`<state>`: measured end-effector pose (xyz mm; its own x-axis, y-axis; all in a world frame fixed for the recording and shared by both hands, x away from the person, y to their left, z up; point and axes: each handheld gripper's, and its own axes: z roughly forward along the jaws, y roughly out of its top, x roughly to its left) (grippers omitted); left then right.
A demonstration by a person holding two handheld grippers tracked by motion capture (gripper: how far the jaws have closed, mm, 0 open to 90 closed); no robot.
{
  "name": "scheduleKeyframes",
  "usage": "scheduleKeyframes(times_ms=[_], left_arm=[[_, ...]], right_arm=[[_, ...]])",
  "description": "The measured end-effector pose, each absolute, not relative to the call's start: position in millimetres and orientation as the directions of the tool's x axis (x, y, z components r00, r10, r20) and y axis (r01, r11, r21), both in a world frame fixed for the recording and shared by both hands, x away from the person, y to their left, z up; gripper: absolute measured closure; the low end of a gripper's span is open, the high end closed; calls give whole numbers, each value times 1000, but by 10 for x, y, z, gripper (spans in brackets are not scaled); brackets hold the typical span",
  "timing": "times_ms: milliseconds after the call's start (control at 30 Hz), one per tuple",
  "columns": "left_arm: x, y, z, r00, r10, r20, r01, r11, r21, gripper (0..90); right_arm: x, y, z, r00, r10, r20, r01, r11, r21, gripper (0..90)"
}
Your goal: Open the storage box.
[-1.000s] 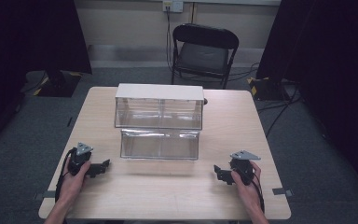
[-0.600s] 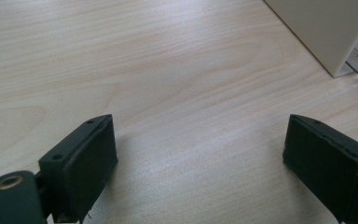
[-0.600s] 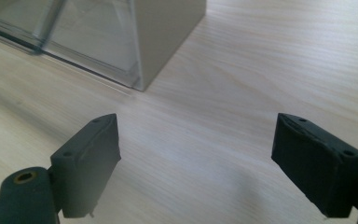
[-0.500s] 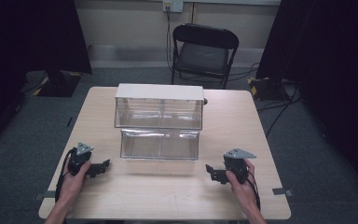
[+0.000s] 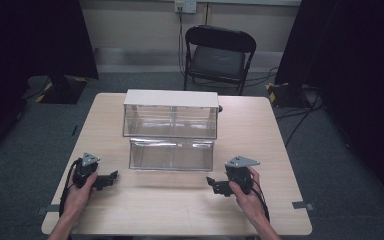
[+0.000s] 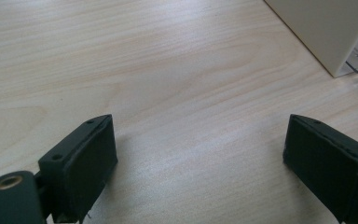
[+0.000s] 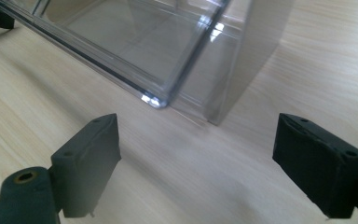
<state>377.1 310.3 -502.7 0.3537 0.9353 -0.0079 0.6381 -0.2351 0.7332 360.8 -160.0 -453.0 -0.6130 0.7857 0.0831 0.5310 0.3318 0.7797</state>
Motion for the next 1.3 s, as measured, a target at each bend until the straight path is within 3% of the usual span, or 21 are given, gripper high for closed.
scheduleKeyframes(times_ms=[400,1300], left_arm=[[3771,3103,-5027,354,935,-8,638,-235,733,90],[3771,3104,-5028,354,935,-8,638,-235,733,91]], right_arm=[[3829,-1343,-4597,-623,774,115,550,329,767,141],[3834,-1292,-4639,-633,761,142,534,297,791,135]])
